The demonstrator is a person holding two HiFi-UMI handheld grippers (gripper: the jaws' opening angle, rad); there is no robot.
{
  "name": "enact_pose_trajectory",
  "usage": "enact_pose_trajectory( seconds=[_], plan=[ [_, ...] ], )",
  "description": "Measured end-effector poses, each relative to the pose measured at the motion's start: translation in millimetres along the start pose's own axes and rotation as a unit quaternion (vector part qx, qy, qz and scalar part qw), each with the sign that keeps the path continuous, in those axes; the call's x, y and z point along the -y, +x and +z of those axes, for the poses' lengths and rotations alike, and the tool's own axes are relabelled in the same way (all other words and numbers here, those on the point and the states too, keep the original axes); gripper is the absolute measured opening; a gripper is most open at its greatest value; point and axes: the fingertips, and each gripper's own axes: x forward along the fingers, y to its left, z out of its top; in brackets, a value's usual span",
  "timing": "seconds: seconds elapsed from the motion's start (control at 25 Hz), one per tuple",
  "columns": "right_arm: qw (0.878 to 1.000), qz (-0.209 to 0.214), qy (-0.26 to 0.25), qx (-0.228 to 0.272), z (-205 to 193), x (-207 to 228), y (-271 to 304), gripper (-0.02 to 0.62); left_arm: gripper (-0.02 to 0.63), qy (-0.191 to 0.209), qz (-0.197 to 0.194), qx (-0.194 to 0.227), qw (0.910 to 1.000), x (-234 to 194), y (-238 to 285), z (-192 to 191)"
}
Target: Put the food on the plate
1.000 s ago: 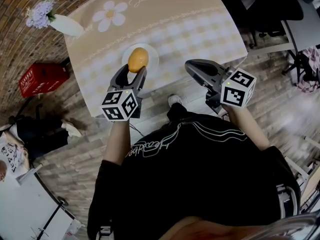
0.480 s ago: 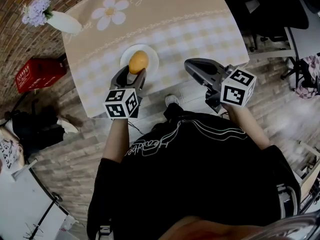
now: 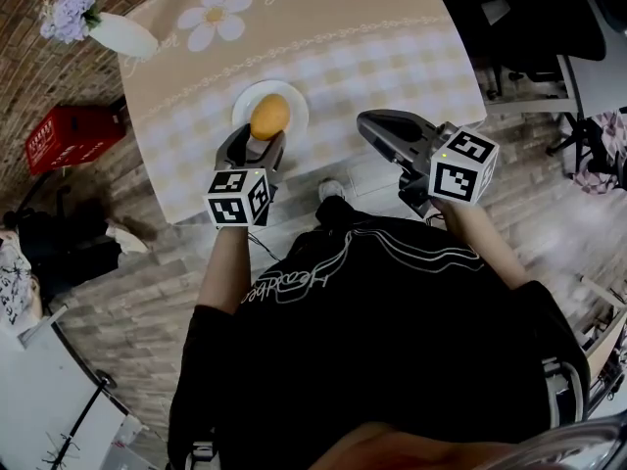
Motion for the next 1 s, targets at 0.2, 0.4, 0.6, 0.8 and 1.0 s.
enact_pose_trajectory(
  seconds=[0.2, 0.4, 0.6, 0.8, 1.0],
  plan=[
    [1.000, -0.001, 0.003, 0.006, 0, -9, -1, -0.003, 0.295, -0.008, 0.001, 0.009, 0.9999, 1, -4, 1],
    [1.000, 0.000, 0.011, 0.015, -6, -20, -2, -0.003, 0.299, -0.014, -0.011, 0.014, 0.9997, 9, -17, 6],
    [0.999, 0.018, 0.019, 0.038, -8, -45, -8, -0.003, 0.298, -0.033, -0.010, 0.031, 0.9989, 17, -53, 16],
    [0.998, 0.023, 0.001, 0.055, -9, -65, -24, -0.003, 0.233, -0.083, -0.057, 0.069, 0.9926, 49, -99, 32],
    [0.997, 0.033, -0.022, 0.065, -23, -109, -23, -0.003, 0.104, -0.083, -0.105, 0.111, 0.9847, 79, -162, 44]
  ],
)
